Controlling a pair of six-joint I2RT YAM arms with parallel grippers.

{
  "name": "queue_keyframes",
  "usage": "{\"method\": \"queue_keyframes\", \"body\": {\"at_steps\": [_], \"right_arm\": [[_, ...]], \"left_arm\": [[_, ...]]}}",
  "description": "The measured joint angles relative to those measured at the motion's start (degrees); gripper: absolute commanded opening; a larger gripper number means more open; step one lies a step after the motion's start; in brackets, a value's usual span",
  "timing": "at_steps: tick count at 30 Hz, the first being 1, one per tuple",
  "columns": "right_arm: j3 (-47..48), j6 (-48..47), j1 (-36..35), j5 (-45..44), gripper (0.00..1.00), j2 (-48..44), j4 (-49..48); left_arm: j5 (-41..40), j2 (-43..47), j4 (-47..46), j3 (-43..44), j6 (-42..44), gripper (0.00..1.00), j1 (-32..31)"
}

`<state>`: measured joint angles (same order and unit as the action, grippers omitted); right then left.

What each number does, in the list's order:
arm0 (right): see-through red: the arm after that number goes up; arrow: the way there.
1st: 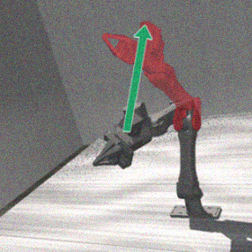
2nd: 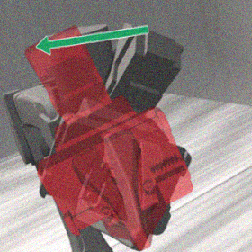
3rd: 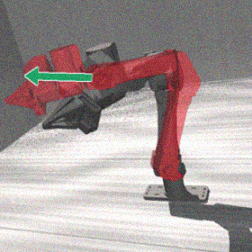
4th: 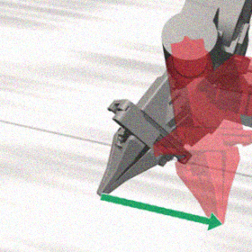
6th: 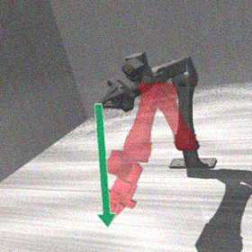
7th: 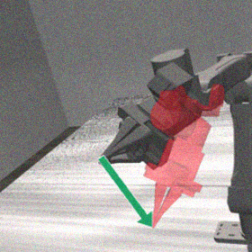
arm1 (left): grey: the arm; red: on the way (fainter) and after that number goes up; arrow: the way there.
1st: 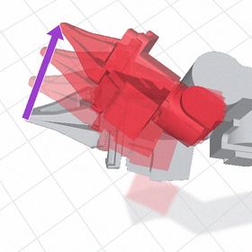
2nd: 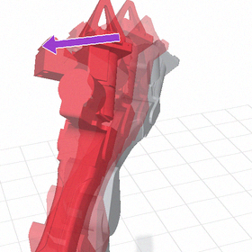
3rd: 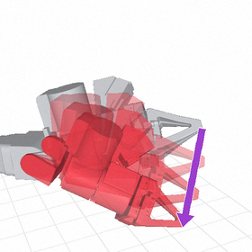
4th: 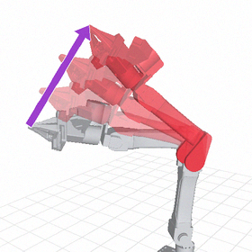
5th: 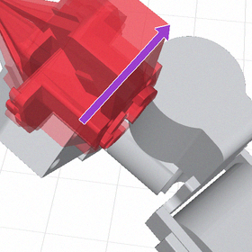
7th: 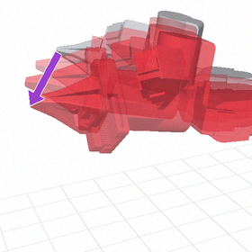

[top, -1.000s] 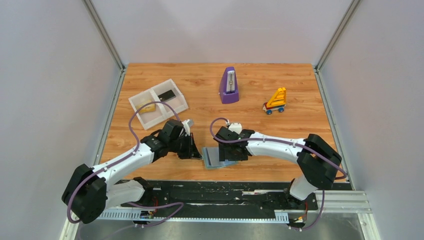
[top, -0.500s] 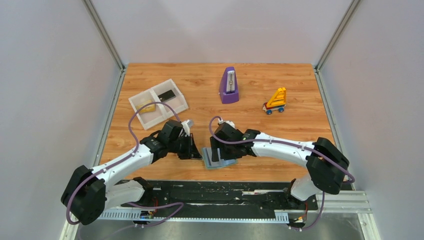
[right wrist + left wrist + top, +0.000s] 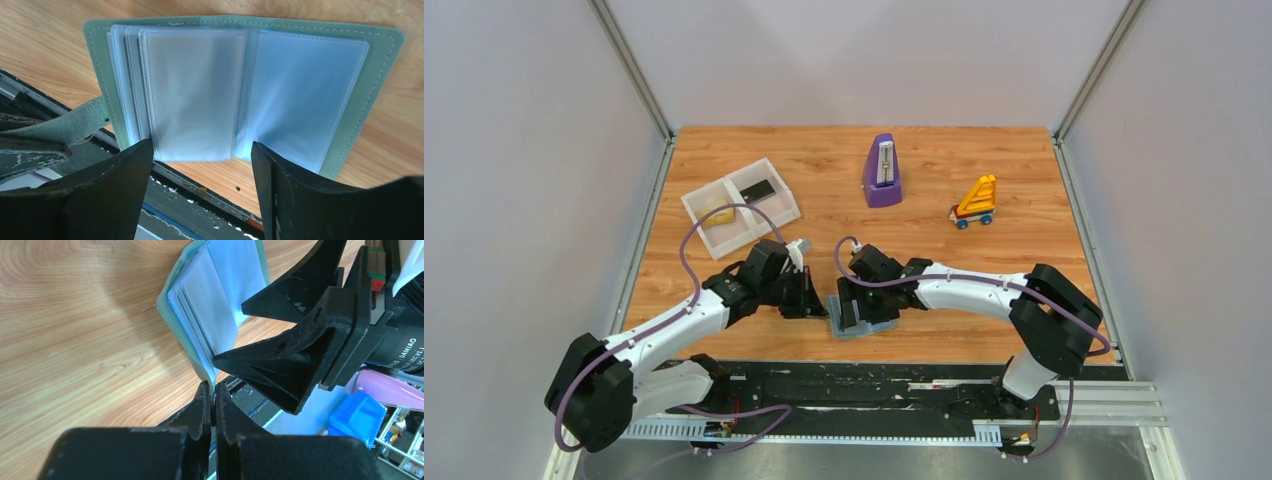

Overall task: Take the credit cards out of the card holder
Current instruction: Remove the credit card from the card holder.

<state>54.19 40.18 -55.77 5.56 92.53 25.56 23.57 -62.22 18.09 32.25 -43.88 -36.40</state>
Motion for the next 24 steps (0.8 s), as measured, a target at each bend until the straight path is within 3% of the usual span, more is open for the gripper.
{"method": "queue_keyframes", "body": {"at_steps": [8, 24], "right_arm": [[-0.4, 1.8, -0.2, -2.7, 0.67, 0.4, 0.4], [0.2, 3.5, -2.6, -12.6, 0.68, -2.4, 5.1]], "left_arm": [[-0.1, 0.0, 0.1, 0.0, 0.0, 0.00, 0.0], [-0.3, 0.3, 0.5, 0.0, 0.1, 0.00, 0.0]]}}
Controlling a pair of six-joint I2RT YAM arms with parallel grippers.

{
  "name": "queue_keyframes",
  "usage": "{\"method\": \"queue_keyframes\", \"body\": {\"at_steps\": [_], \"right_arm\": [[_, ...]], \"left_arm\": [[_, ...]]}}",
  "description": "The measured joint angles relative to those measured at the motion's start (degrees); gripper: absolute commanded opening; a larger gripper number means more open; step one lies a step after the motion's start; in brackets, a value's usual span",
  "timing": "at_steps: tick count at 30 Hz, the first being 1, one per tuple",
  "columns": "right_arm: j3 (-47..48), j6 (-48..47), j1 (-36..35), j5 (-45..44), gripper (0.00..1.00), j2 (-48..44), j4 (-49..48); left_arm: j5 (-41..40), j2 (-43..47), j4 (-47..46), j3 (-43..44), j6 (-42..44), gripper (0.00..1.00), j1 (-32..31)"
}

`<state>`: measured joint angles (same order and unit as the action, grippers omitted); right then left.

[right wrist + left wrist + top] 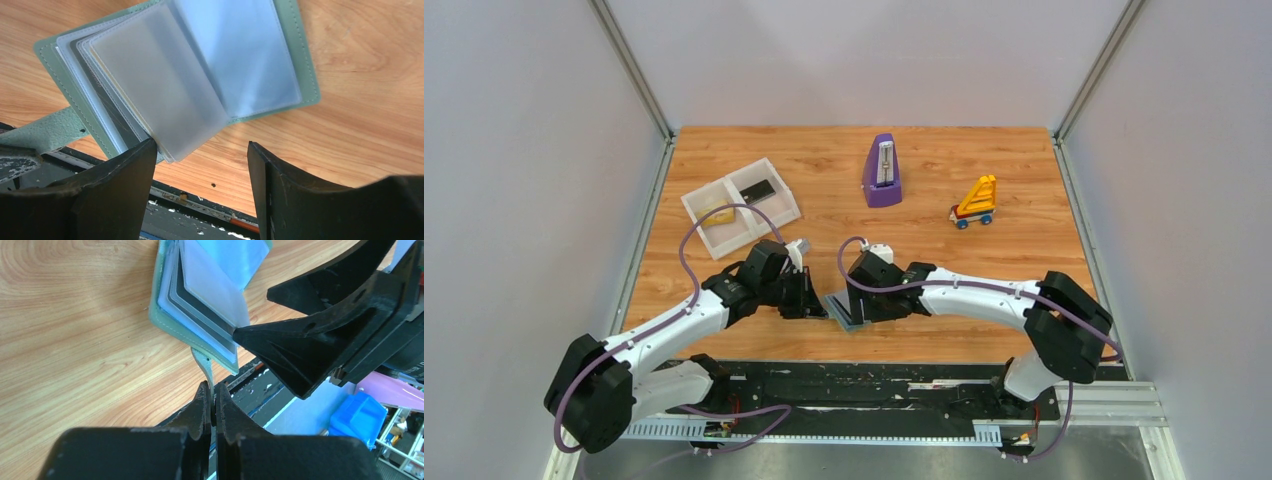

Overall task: Take the credit cards out of the card holder
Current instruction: Remove the credit card from the card holder.

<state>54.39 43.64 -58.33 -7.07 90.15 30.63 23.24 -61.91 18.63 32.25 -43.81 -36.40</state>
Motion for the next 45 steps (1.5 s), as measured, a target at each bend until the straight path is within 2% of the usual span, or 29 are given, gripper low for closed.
{"method": "queue_keyframes", "body": {"at_steps": [13, 25, 27, 30, 31, 33, 35, 39, 45], "right_arm": [[0.4, -0.7, 0.4, -2.9, 0.68, -1.6, 1.7], [0.4, -2.8, 4.9, -4.9, 0.68, -3.3, 4.0], [0.4, -3.3, 6.0, -4.9, 0.68, -3.3, 4.3], [0.4, -4.1, 7.0, -4.6, 0.66, -3.3, 4.3], [0.4, -4.4, 7.3, -4.2, 0.64, -3.3, 4.3], [0.3, -4.9, 8.0, -2.4, 0.58, -3.5, 3.9], [-0.1, -5.3, 9.0, 0.3, 0.52, -4.2, 2.4], [-1.3, -6.5, 11.5, 6.6, 0.42, -5.1, -1.6], [-3.4, -7.7, 15.2, 16.1, 0.37, -4.2, -7.5]], "left_arm": [[-0.5, 0.0, 0.6, 0.0, 0.6, 0.00, 0.0], [-5.6, 0.0, 5.7, 0.0, 2.7, 0.00, -0.1], [-7.8, -0.1, 7.9, 0.2, 3.2, 0.04, 0.0], [-11.1, -1.4, 11.0, 1.5, 3.7, 0.19, -0.1], [-12.3, -2.2, 12.2, 2.5, 3.8, 0.28, -0.1], [-14.7, -3.7, 13.9, 4.4, 3.7, 0.38, -0.1], [-17.0, -4.4, 15.3, 6.3, 3.1, 0.43, 0.0], [-18.9, -4.2, 15.3, 8.9, 1.8, 0.48, 0.0], [-12.9, -4.1, 7.3, 9.0, 0.0, 0.47, 0.0]]}}
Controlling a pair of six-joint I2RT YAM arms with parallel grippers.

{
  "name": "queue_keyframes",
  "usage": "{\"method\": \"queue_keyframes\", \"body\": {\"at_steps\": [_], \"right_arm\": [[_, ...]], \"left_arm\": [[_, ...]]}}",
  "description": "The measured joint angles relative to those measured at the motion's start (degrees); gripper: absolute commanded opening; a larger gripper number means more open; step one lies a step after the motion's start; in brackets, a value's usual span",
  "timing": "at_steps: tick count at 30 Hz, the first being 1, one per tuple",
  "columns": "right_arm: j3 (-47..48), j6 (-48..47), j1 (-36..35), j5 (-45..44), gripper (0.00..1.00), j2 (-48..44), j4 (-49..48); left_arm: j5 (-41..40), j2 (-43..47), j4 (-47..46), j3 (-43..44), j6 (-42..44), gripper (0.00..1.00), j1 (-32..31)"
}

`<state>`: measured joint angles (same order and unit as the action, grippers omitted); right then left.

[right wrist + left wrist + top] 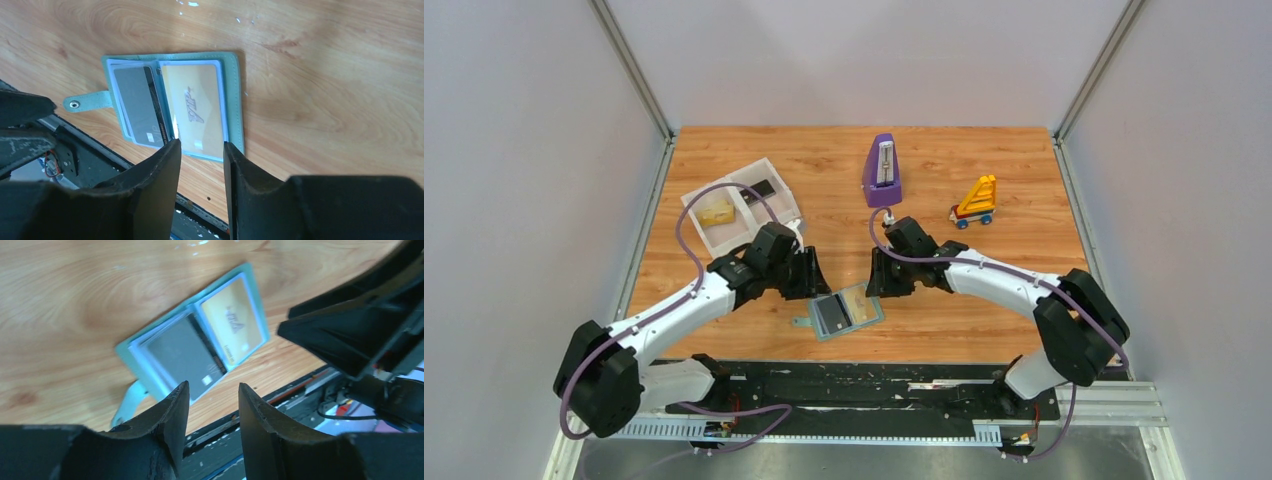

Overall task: Take the credit cards out of the card holder
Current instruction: Remove the credit card from the card holder.

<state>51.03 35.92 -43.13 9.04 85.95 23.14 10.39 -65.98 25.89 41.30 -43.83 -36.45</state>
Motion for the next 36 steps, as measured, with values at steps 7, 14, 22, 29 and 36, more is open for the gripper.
{"method": "queue_keyframes", "body": {"at_steps": [7, 14, 22, 29, 36], "right_arm": [[0.0, -2.1, 2.8, 6.8, 0.35, 4.7, -4.6], [-0.9, -3.0, 3.6, 9.3, 0.32, 7.7, -6.9], [-9.2, 1.3, 3.5, 12.5, 0.26, 4.7, -12.7], [-14.1, 6.3, 0.3, 12.6, 0.23, 0.5, -13.9], [-14.5, 8.2, -0.4, 11.1, 0.24, -5.4, -10.9]], "left_arm": [[7.9, -8.2, -12.1, -0.4, -2.3, 0.43, 0.0], [10.3, -10.8, -16.8, -1.0, -2.7, 0.43, 0.0], [10.4, -10.8, -18.5, -4.8, -2.8, 0.41, 0.0], [10.8, -10.9, -20.0, -6.9, -3.3, 0.39, 0.0], [12.3, -11.6, -23.5, -7.4, -3.7, 0.38, -0.2]]}}
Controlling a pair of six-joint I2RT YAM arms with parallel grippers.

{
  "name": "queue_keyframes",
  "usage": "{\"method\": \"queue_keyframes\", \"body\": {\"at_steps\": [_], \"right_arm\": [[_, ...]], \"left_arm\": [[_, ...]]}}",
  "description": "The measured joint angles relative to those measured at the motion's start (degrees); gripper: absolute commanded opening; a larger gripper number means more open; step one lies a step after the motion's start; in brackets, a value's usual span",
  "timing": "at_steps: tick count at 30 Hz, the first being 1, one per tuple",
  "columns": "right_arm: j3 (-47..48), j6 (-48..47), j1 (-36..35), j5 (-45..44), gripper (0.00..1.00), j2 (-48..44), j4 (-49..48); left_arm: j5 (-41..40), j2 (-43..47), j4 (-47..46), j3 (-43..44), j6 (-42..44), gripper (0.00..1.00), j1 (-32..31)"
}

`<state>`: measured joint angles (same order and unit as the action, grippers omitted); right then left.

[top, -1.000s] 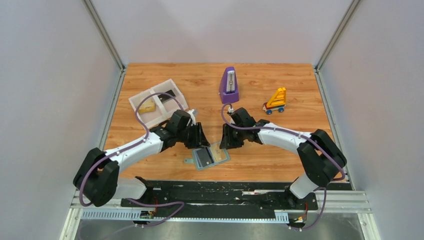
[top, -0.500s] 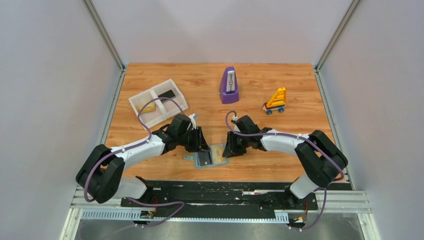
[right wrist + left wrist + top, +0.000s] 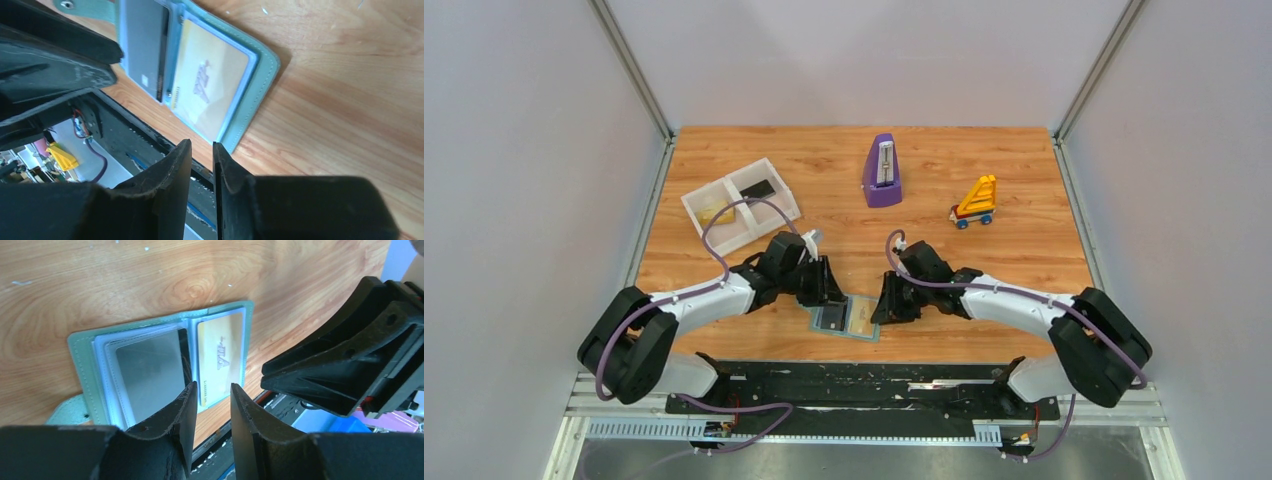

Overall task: Take the credit cards out of the card holder
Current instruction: Remove the credit card from the card holder.

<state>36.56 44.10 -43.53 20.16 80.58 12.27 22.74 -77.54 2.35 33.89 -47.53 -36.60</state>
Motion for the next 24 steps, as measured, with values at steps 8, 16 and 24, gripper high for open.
{"method": "queue_keyframes", "body": {"at_steps": [8, 16, 24], "right_arm": [[2.2, 1.3, 0.0, -1.7, 0.24, -3.5, 1.2], [3.8, 1.2, 0.0, -2.9, 0.23, 0.2, 0.2], [3.6, 1.2, 0.0, -2.7, 0.20, 6.1, -1.0]], "left_arm": [[1.9, -2.0, -3.1, 0.0, 0.3, 0.37, -1.2], [3.0, -7.0, -4.5, 0.0, 0.5, 0.34, -2.3], [2.4, -7.9, -5.3, 0.0, 1.0, 0.34, -2.8]]}}
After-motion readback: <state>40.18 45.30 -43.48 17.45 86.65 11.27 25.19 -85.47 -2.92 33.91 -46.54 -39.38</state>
